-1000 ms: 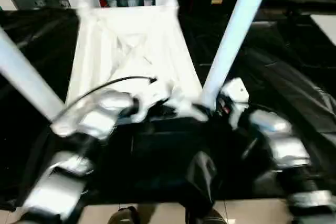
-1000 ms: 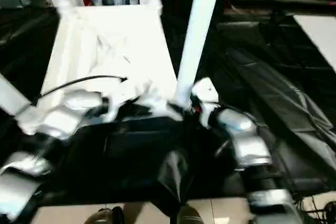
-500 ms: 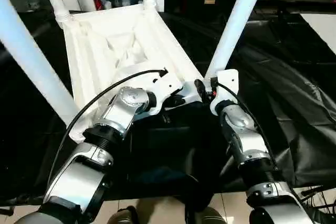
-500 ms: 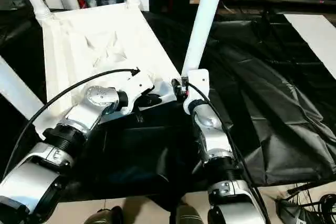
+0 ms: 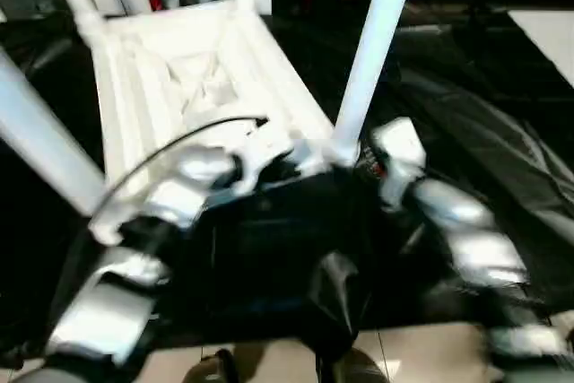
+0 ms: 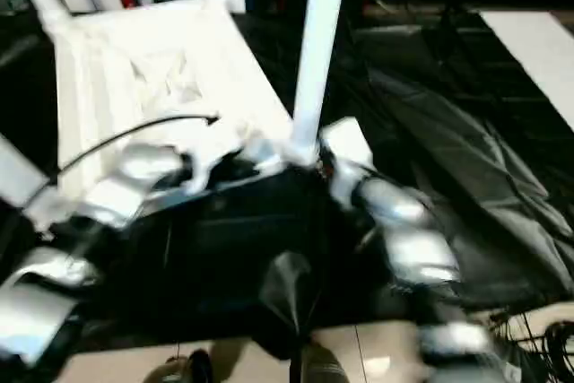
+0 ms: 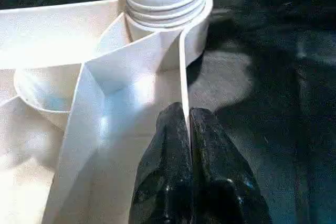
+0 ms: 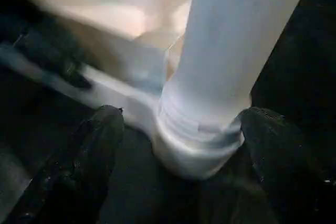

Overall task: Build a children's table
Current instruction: Rotate leg to tighten

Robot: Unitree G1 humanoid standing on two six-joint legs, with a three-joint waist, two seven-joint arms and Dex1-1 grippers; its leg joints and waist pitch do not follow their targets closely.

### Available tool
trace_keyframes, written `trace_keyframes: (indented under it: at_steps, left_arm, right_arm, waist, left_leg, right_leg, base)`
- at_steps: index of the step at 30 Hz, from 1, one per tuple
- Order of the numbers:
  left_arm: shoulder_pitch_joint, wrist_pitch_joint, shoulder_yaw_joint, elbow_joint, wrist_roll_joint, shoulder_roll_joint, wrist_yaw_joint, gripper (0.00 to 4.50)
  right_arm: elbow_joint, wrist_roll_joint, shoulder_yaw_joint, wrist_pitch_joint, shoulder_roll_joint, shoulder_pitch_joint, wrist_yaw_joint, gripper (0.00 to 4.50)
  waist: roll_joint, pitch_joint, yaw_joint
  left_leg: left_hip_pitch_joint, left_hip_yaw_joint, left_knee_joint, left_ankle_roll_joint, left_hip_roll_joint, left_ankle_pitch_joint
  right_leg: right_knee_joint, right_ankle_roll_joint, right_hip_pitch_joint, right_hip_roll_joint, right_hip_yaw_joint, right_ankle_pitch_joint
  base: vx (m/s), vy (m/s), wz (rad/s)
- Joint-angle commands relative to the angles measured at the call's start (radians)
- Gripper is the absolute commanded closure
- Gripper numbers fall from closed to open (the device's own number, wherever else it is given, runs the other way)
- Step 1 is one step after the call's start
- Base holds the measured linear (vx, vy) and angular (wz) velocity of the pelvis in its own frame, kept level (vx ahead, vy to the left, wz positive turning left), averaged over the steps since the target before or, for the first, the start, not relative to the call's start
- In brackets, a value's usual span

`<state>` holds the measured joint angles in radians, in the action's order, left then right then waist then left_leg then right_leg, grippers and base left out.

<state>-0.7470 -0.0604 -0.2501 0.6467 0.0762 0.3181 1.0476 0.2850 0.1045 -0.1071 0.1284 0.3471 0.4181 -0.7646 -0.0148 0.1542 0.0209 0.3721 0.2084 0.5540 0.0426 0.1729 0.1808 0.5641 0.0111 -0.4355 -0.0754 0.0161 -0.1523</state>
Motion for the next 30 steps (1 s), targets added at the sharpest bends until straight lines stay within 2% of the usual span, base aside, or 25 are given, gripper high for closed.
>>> trace_keyframes:
  at_steps: [1,2,3,4,5,7,8,9,12,15,17,20,21,22,24,25,26,29,30]
  left_arm:
    - [0.055,0.045,-0.054,-0.008,-0.036,-0.009,0.119,4.50]
    - [0.078,0.050,-0.065,-0.052,-0.063,0.014,0.201,4.50]
    - [0.082,0.049,-0.068,-0.062,-0.067,0.019,0.216,4.50]
    - [0.083,0.051,-0.068,-0.064,-0.069,0.020,0.220,4.50]
    - [0.084,0.052,-0.069,-0.066,-0.072,0.020,0.225,4.50]
    - [0.083,0.046,-0.066,-0.074,-0.079,0.019,0.238,4.50]
    - [0.082,0.044,-0.064,-0.079,-0.083,0.019,0.247,4.50]
    - [0.081,0.043,-0.064,-0.080,-0.084,0.019,0.249,4.50]
    - [0.079,0.053,-0.067,-0.074,-0.082,0.021,0.257,4.50]
    - [0.085,0.055,-0.069,-0.082,-0.085,0.027,0.267,4.50]
    - [0.089,0.052,-0.065,-0.088,-0.087,0.031,0.275,4.50]
    - [0.092,0.056,-0.061,-0.085,-0.083,0.033,0.280,4.50]
    - [0.094,0.055,-0.060,-0.086,-0.081,0.034,0.284,4.50]
    - [0.095,0.056,-0.059,-0.084,-0.078,0.034,0.286,4.50]
    - [0.090,0.060,-0.060,-0.075,-0.076,0.033,0.287,4.50]
    - [0.086,0.063,-0.060,-0.070,-0.075,0.033,0.287,4.50]
    - [0.084,0.062,-0.059,-0.069,-0.076,0.034,0.286,4.50]
    - [0.081,0.058,-0.057,-0.068,-0.076,0.032,0.282,4.50]
    - [0.081,0.058,-0.057,-0.068,-0.076,0.032,0.282,4.50]
  right_arm:
    - [-0.029,0.024,-0.043,0.026,0.014,-0.014,-0.093,0.70]
    - [-0.054,0.035,-0.061,0.039,0.063,-0.025,-0.162,0.70]
    - [-0.062,0.038,-0.069,0.041,0.077,-0.028,-0.181,0.70]
    - [-0.066,0.043,-0.071,0.043,0.080,-0.029,-0.189,0.70]
    - [-0.070,0.048,-0.073,0.046,0.085,-0.030,-0.197,0.70]
    - [-0.092,0.076,-0.073,0.066,0.093,-0.033,-0.230,0.70]
    - [-0.101,0.087,-0.072,0.076,0.097,-0.032,-0.248,0.70]
    - [-0.102,0.088,-0.072,0.078,0.098,-0.032,-0.251,0.70]
    - [-0.101,0.090,-0.074,0.074,0.105,-0.030,-0.277,0.70]
    - [-0.116,0.107,-0.076,0.086,0.112,-0.035,-0.307,0.70]
    - [-0.123,0.116,-0.080,0.092,0.115,-0.038,-0.322,0.70]
    - [-0.106,0.122,-0.080,0.091,0.106,-0.033,-0.326,0.70]
    - [-0.101,0.124,-0.079,0.094,0.104,-0.032,-0.327,0.70]
    - [-0.095,0.125,-0.078,0.097,0.102,-0.030,-0.327,0.87]
    - [-0.088,0.127,-0.074,0.103,0.100,-0.027,-0.333,0.97]
    - [-0.088,0.128,-0.074,0.106,0.100,-0.026,-0.338,1.09]
    - [-0.090,0.132,-0.075,0.109,0.101,-0.026,-0.342,1.09]
    - [-0.087,0.137,-0.073,0.111,0.101,-0.024,-0.348,1.33]
    - [-0.087,0.137,-0.073,0.111,0.101,-0.024,-0.348,1.40]
  waist:
    - [-0.011,-0.066,-0.003]
    - [-0.005,-0.069,-0.005]
    - [-0.006,-0.072,-0.006]
    - [-0.005,-0.074,-0.005]
    - [0.002,-0.076,-0.008]
    - [-0.001,-0.077,-0.014]
    - [0.004,-0.077,-0.019]
    - [0.003,-0.076,-0.020]
    - [0.004,-0.073,-0.028]
    - [0.001,-0.070,-0.031]
    - [0.002,-0.068,-0.030]
    - [0.007,-0.070,-0.030]
    - [0.002,-0.071,-0.028]
    - [0.003,-0.072,-0.028]
    - [-0.001,-0.076,-0.027]
    - [0.003,-0.078,-0.029]
    - [0.000,-0.081,-0.029]
    - [0.001,-0.081,-0.031]
    - [-0.006,-0.081,-0.031]
  left_leg:
    - [0.001,-0.024,-0.060,-0.108,0.050,0.204]
    - [-0.003,-0.022,-0.055,-0.116,0.049,0.188]
    - [-0.003,-0.021,-0.052,-0.122,0.050,0.168]
    - [-0.009,-0.013,-0.045,-0.150,0.050,0.107]
    - [-0.012,-0.013,-0.042,-0.158,0.051,0.090]
    - [-0.010,-0.011,-0.039,-0.182,0.050,0.046]
    - [-0.012,-0.011,-0.039,-0.188,0.052,0.038]
    - [-0.012,-0.011,-0.039,-0.188,0.054,0.039]
    - [-0.015,-0.009,-0.041,-0.164,0.056,0.089]
    - [-0.016,-0.011,-0.046,-0.132,0.057,0.139]
    - [-0.017,-0.012,-0.047,-0.119,0.058,0.152]
    - [-0.016,-0.014,-0.047,-0.111,0.055,0.152]
    - [-0.016,-0.013,-0.046,-0.111,0.055,0.150]
    - [-0.016,-0.013,-0.046,-0.112,0.054,0.148]
    - [-0.015,-0.013,-0.043,-0.117,0.053,0.132]
    - [-0.014,-0.013,-0.042,-0.124,0.053,0.117]
    - [-0.014,-0.012,-0.041,-0.131,0.053,0.103]
    - [-0.013,-0.011,-0.039,-0.140,0.053,0.090]
    - [-0.012,-0.011,-0.039,-0.142,0.052,0.090]
  right_leg:
    - [-0.064,0.225,0.052,-0.060,-0.035,-0.297]
    - [-0.059,0.239,0.053,-0.060,-0.037,-0.263]
    - [-0.053,0.254,0.058,-0.059,-0.038,-0.216]
    - [-0.039,0.300,0.054,-0.051,-0.038,-0.069]
    - [-0.032,0.316,0.056,-0.052,-0.039,-0.023]
    - [-0.021,0.342,0.062,-0.050,-0.038,0.067]
    - [-0.019,0.348,0.064,-0.051,-0.036,0.078]
    - [-0.019,0.349,0.064,-0.051,-0.035,0.073]
    - [-0.027,0.342,0.061,-0.052,-0.034,-0.025]
    - [-0.035,0.322,0.060,-0.054,-0.036,-0.122]
    - [-0.038,0.309,0.057,-0.054,-0.036,-0.146]
    - [-0.038,0.305,0.058,-0.054,-0.037,-0.145]
    - [-0.038,0.305,0.058,-0.053,-0.037,-0.139]
    - [-0.037,0.304,0.059,-0.054,-0.037,-0.138]
    - [-0.035,0.306,0.061,-0.053,-0.037,-0.121]
    - [-0.032,0.309,0.063,-0.053,-0.037,-0.104]
    - [-0.030,0.313,0.064,-0.052,-0.036,-0.084]
    - [-0.027,0.317,0.064,-0.052,-0.035,-0.070]
    - [-0.028,0.317,0.065,-0.052,-0.035,-0.073]
  base:
    - [0.057,-0.013,-0.03]
    - [0.057,-0.013,-0.03]
    - [0.076,-0.012,0.01]
    - [0.080,-0.007,0.04]
    - [0.080,-0.007,0.04]
    - [0.028,-0.003,0.02]
    - [0.000,0.000,0.00]
    - [0.000,0.000,0.00]
    - [0.000,0.000,0.00]
    - [0.000,0.000,0.00]
    - [0.000,0.000,0.00]
    - [0.000,0.000,0.00]
    - [0.000,0.000,0.00]
    - [0.000,0.000,0.00]
    - [0.000,0.000,0.00]
    - [0.000,0.000,0.00]
    - [0.000,0.000,0.00]
    - [0.000,0.000,0.00]
    - [0.000,0.000,0.00]
